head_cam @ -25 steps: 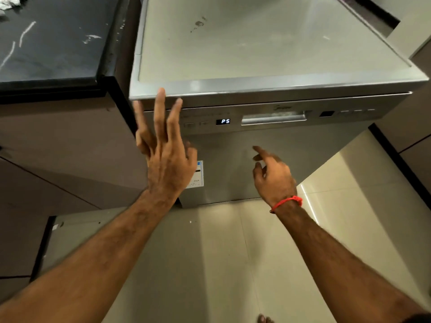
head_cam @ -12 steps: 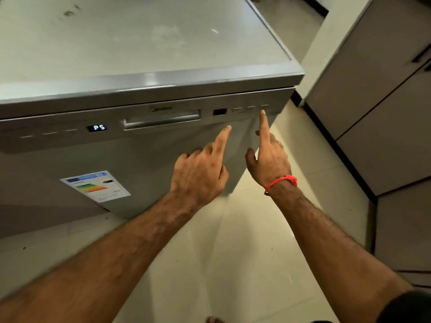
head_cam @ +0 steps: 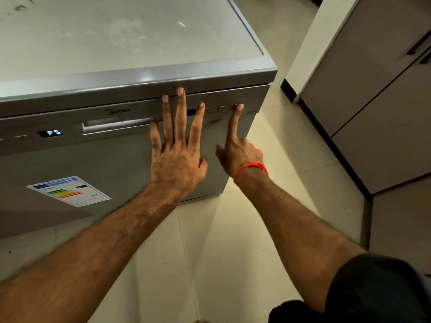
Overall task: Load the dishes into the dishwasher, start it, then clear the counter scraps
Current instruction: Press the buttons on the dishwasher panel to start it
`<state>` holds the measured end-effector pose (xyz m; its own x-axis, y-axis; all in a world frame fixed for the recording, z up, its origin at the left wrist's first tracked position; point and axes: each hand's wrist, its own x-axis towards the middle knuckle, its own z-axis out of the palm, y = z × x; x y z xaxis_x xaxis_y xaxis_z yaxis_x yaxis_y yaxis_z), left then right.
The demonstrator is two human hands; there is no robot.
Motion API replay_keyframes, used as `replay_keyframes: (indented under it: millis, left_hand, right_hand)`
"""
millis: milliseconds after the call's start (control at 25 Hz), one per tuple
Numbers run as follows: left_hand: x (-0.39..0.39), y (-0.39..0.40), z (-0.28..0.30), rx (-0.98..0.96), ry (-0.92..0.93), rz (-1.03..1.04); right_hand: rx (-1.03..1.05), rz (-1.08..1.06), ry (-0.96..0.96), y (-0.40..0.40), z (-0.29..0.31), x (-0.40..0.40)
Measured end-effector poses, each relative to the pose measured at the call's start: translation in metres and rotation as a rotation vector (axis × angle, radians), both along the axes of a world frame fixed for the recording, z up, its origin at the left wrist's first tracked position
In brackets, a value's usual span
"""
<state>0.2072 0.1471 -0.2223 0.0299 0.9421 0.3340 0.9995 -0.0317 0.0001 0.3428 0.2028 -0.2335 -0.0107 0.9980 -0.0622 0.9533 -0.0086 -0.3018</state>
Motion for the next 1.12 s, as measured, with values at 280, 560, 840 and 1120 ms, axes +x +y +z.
replay_keyframes:
  millis: [280,560,840,1120]
  left_hand:
    - [-0.010,-0.014,0.001,0.074,-0.120,-0.007]
    - [-0.122,-0.066,-0.015,0.148,-0.137,0.253]
    - [-0.236,-0.095,0.010,0.266,-0.174,0.464]
    - [-0.282,-0.100,0.014,0.250,-0.054,0.402]
  right_hand:
    - [0.043,0.128,0.019,-0.023,0.002,-0.013]
    - [0.274,0.554,0.167,-0.060,0.024,-0.092]
    - [0.767,0.545,0.110,-0.066,0.054,-0.191]
    - [0.822,0.456,-0.124,-0.049,0.041,-0.230]
